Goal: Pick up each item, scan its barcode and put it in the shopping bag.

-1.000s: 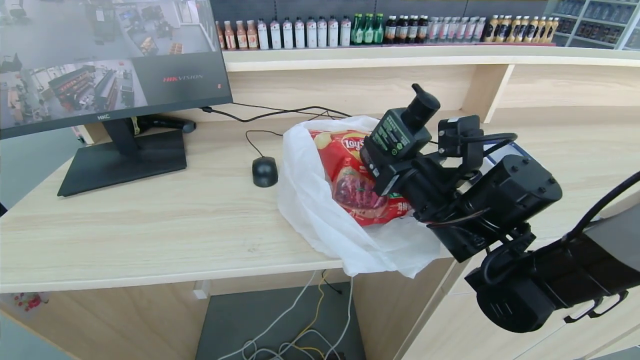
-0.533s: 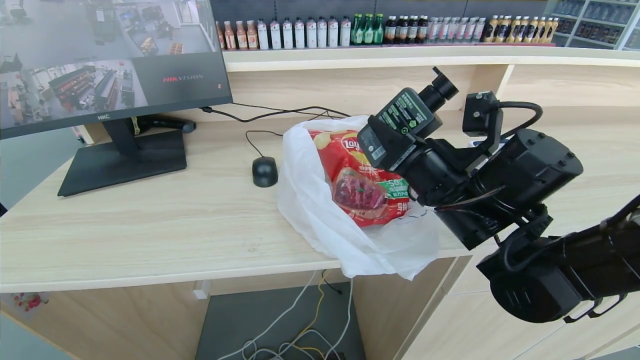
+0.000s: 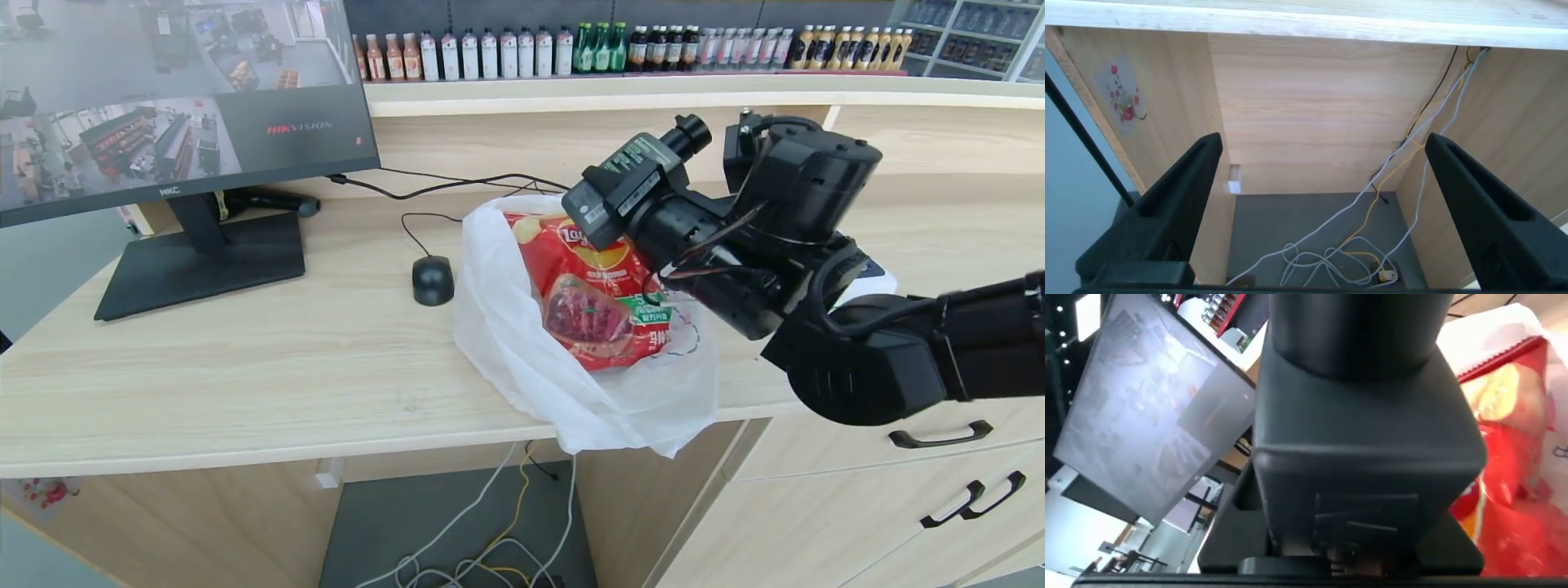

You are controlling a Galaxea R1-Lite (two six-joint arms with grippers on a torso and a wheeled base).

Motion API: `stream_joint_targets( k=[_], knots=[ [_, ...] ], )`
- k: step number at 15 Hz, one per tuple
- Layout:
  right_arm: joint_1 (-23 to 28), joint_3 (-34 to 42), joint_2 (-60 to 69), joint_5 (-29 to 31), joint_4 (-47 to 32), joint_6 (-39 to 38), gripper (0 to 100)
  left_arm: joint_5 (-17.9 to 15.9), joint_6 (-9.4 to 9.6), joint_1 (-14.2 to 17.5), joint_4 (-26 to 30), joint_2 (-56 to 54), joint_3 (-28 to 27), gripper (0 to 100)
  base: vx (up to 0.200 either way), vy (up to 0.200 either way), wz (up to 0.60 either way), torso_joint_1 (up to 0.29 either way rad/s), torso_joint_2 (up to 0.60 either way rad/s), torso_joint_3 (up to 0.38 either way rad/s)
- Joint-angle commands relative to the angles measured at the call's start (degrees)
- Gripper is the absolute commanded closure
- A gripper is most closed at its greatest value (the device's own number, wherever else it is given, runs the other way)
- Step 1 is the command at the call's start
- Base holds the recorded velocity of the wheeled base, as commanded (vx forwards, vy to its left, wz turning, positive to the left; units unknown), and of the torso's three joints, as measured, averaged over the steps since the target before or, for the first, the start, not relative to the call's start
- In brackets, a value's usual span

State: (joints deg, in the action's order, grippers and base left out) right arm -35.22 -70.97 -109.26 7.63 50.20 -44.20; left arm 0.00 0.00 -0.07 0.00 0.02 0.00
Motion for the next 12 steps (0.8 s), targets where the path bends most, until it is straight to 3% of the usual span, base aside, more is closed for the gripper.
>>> stream_joint_targets(
  k=[1, 6, 12],
  knots=[
    [-1.1, -5.3, -0.1, 0.0, -5.1, -1.2, 100, 0.0, 0.00, 0.1, 0.0, 0.0, 0.0, 0, 0.000, 0.000, 0.00, 0.000, 0.00, 0.000],
    [-2.6, -4.9, 0.4, 1.0, -14.7, -3.6, 100, 0.0, 0.00, 0.0, 0.0, 0.0, 0.0, 0, 0.000, 0.000, 0.00, 0.000, 0.00, 0.000],
    [-3.0, -3.7, -1.7, 1.7, -15.0, -5.3, 100, 0.0, 0.00, 0.0, 0.0, 0.0, 0.0, 0, 0.000, 0.000, 0.00, 0.000, 0.00, 0.000]
  ],
)
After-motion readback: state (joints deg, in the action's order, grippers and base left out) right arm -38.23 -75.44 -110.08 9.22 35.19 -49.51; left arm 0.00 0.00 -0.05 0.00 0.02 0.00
